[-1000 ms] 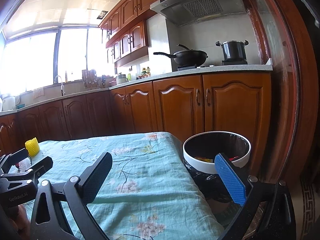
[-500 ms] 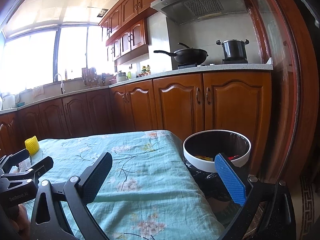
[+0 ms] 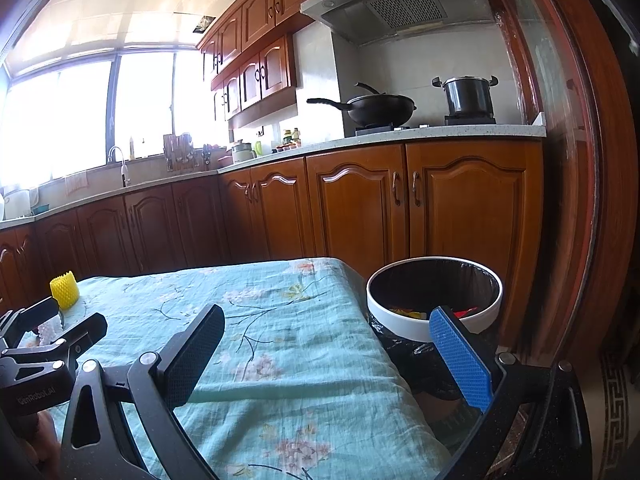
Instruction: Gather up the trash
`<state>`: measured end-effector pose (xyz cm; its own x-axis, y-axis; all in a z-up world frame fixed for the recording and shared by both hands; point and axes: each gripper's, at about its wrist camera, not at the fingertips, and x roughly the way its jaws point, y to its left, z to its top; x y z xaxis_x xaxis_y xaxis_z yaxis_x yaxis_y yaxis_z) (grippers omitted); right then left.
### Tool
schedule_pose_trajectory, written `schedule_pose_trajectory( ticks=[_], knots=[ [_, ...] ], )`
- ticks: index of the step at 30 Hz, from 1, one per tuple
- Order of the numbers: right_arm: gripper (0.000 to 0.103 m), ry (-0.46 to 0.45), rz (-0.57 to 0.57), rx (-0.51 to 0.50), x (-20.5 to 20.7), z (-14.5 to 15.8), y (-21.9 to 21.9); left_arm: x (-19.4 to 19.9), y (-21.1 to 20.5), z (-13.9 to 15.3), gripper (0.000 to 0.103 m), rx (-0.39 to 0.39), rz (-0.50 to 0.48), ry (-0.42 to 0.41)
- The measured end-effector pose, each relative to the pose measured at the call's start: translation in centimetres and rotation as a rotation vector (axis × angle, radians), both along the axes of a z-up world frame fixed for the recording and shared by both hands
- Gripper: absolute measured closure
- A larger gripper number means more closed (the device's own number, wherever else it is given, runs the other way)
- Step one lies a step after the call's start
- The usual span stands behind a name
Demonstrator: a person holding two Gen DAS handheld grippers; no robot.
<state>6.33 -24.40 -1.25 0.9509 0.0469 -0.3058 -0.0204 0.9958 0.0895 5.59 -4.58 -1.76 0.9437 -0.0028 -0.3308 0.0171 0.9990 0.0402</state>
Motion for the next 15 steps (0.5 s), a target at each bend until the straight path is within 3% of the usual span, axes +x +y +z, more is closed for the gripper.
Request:
schedule_pose_trajectory(
  ticks=[15],
  knots=[
    [0.0, -0.003, 0.011, 0.001, -0.11, 0.3, 0.16, 0.11, 0.04, -0.06, 0.001, -0.002, -0.003, 0.006]
  ],
)
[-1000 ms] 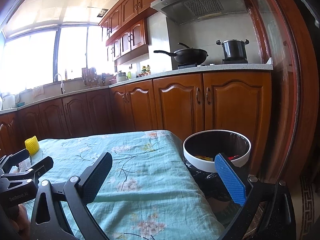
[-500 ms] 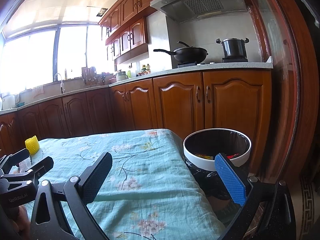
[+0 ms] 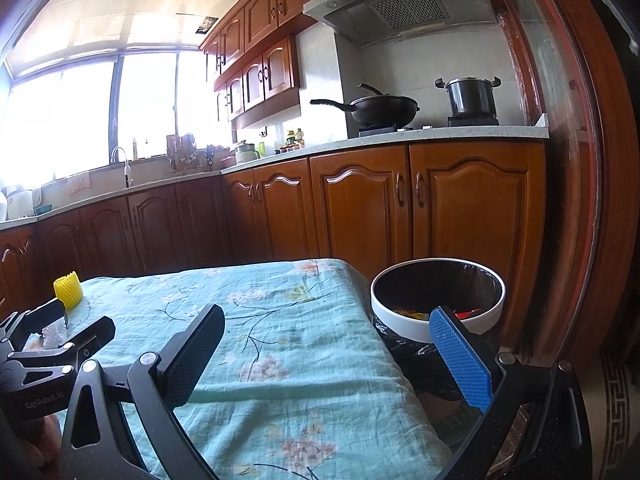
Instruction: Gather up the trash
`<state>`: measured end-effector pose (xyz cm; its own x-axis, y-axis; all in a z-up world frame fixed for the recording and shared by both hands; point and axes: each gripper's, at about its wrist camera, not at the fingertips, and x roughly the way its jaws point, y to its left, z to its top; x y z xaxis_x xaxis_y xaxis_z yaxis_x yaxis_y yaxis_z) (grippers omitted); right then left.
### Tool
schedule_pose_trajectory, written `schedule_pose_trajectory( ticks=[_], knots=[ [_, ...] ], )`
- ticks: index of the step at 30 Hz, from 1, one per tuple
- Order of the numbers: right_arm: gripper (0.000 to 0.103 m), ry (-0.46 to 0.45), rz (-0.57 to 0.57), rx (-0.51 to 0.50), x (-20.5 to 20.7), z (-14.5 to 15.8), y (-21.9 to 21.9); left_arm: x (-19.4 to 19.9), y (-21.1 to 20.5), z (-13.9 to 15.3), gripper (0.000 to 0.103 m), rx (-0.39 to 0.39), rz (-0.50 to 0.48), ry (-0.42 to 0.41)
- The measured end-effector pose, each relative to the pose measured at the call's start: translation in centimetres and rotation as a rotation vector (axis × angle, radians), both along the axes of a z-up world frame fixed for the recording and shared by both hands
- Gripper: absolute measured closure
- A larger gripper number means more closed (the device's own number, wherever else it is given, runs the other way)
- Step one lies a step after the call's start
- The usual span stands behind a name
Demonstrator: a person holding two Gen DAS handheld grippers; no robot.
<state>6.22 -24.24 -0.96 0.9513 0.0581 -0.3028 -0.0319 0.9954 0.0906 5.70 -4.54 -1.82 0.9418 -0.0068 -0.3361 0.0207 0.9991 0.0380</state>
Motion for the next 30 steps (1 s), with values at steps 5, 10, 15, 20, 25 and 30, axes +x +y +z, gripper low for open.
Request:
schedule_pose_trajectory(
  ticks=[5, 10, 15, 20, 25, 30],
  knots=[
    [0.0, 0.0, 0.003, 0.001, 0.04, -0.04, 0.04, 0.12, 0.04, -0.01, 0.001, -0.001, -0.002, 0.004],
    [0.0, 0.0, 0.005, 0.002, 0.06, -0.04, 0.07, 0.22, -0.04, -0.07, 0.001, 0.001, -0.003, 0.005],
    [0.0, -0.001, 0.01, 0.001, 0.09, -0.03, 0.3, 0.37, -0.1, -0.16, 0.001, 0.004, -0.006, 0.006],
    [0.0, 0.0, 0.015, 0.0, 0.15, 0.11, 0.48, 0.48, -0.07, -0.2, 0.001, 0.001, -0.006, 0.009],
    [0.0, 0.001, 0.017, 0.001, 0.2, 0.21, 0.5, 0.55, -0.04, -0.16, 0.001, 0.001, -0.007, 0.01],
    [0.0, 0.003, 0.021, -0.001, 0.26, 0.35, 0.56, 0.62, -0.06, -0.13, 0.001, 0.001, -0.007, 0.009]
  ],
)
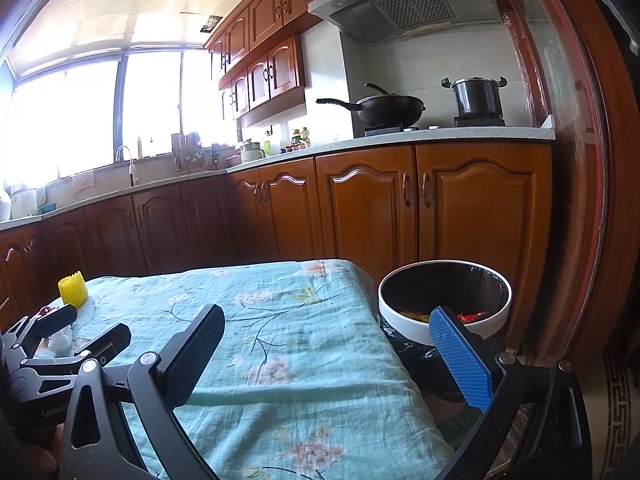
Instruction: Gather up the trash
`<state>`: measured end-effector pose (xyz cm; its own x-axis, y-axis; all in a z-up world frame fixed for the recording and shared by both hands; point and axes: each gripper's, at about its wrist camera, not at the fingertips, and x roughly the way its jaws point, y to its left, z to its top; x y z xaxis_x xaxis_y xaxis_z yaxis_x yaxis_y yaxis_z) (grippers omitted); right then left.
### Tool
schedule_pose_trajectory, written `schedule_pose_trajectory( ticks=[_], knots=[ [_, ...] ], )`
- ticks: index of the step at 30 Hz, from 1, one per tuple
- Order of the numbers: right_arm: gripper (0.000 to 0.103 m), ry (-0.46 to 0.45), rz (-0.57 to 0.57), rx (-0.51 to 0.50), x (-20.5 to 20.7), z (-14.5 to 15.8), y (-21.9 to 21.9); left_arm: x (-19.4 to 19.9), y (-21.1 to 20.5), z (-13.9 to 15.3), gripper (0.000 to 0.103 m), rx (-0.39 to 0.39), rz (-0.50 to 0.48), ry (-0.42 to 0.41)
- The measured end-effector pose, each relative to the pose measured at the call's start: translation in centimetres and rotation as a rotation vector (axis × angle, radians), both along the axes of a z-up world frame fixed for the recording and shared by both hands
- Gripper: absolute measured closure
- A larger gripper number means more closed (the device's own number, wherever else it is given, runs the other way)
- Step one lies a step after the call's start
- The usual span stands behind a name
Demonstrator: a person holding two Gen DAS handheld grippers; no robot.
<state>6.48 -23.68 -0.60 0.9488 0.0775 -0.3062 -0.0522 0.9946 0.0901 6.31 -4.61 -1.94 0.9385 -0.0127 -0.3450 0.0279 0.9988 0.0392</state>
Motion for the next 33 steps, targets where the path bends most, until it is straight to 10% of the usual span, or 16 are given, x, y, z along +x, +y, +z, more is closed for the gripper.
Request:
schedule_pose_trajectory(
  ticks=[33],
  knots=[
    [0.0, 0.021, -0.003, 0.011, 0.48, -0.16, -0.31, 0.01, -0.26, 0.29, 0.001, -0.001, -0.018, 0.018]
  ],
)
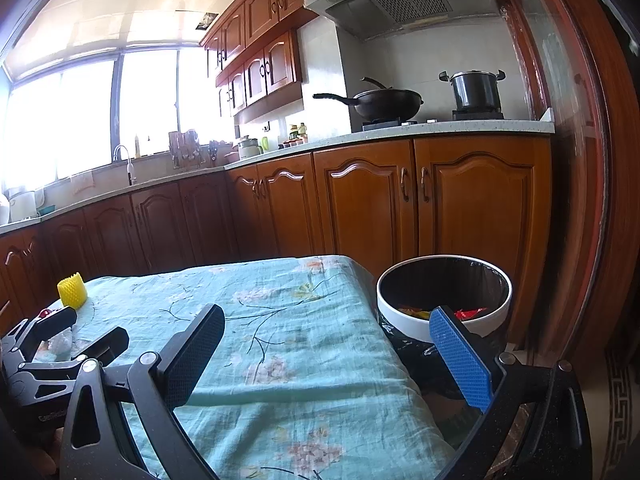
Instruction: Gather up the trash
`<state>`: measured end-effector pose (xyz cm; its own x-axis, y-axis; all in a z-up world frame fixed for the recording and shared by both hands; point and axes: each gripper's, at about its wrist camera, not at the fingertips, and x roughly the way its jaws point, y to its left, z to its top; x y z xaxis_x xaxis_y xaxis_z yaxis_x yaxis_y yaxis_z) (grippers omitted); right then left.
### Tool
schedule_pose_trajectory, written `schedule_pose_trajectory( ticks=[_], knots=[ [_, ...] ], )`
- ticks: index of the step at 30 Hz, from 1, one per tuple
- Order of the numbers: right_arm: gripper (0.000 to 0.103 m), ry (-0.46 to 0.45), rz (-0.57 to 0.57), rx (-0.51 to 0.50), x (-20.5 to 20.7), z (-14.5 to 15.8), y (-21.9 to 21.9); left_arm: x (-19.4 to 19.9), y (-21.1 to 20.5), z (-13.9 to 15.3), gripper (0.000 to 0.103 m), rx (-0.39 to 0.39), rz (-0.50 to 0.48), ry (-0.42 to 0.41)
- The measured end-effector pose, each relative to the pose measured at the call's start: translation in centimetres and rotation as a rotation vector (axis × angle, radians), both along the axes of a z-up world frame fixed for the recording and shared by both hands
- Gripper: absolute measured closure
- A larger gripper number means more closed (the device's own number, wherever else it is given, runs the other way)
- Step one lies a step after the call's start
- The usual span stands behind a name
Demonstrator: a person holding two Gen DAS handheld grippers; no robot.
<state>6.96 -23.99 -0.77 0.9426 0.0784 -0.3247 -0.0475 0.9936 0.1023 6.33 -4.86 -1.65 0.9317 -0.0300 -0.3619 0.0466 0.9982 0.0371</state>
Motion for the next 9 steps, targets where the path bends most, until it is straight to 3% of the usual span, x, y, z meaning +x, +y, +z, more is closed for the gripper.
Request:
schedule_pose_trajectory(
  ticks=[9],
  knots=[
    [0.0, 0.034, -0.001, 0.005, 0.92, -0.09, -0.33, 0.65, 0.17, 0.54, 0.001, -0.015, -0.003, 0.035]
  ],
)
